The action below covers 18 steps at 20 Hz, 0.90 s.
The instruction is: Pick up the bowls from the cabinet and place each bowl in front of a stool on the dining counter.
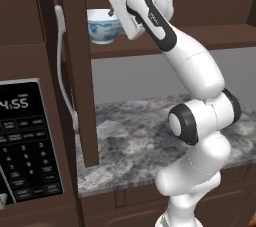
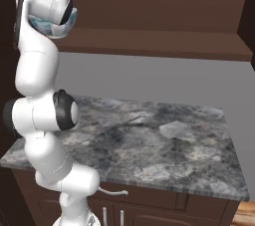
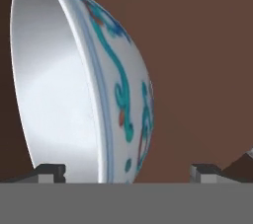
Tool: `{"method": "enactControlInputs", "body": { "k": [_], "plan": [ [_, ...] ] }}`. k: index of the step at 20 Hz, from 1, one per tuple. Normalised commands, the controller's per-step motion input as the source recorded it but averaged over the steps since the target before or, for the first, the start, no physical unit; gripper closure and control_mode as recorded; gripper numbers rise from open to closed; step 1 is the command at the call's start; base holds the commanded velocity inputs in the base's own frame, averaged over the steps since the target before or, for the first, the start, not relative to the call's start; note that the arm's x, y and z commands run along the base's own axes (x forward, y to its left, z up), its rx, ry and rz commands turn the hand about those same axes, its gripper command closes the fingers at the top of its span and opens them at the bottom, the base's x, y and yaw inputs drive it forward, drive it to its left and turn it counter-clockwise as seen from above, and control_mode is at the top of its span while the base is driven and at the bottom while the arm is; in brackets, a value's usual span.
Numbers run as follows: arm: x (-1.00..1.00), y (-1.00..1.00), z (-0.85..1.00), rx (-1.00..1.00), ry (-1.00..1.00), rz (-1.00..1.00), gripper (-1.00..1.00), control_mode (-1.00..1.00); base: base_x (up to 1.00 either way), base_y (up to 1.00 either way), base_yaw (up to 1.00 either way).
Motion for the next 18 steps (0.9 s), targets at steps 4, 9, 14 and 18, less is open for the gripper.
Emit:
{"method": "enactControlInputs", "body": {
  "k": [4,9,14,18],
  "plan": [
    [0.48,0.14,-0.01,0.0,0.07,0.0,-1.0,-1.0,0.0,0.0,0.0],
    [0.23,0.08,-0.14,0.0,0.09,0.0,-1.0,-1.0,0.0,0.0,0.0],
    [0.01,0.09,-0.31,0.0,0.08,0.0,-1.0,-1.0,0.0,0.0,0.0],
    [0.02,0.06,-0.44,0.0,0.01,0.0,1.0,-1.0,0.0,0.0,0.0]
  ]
}}
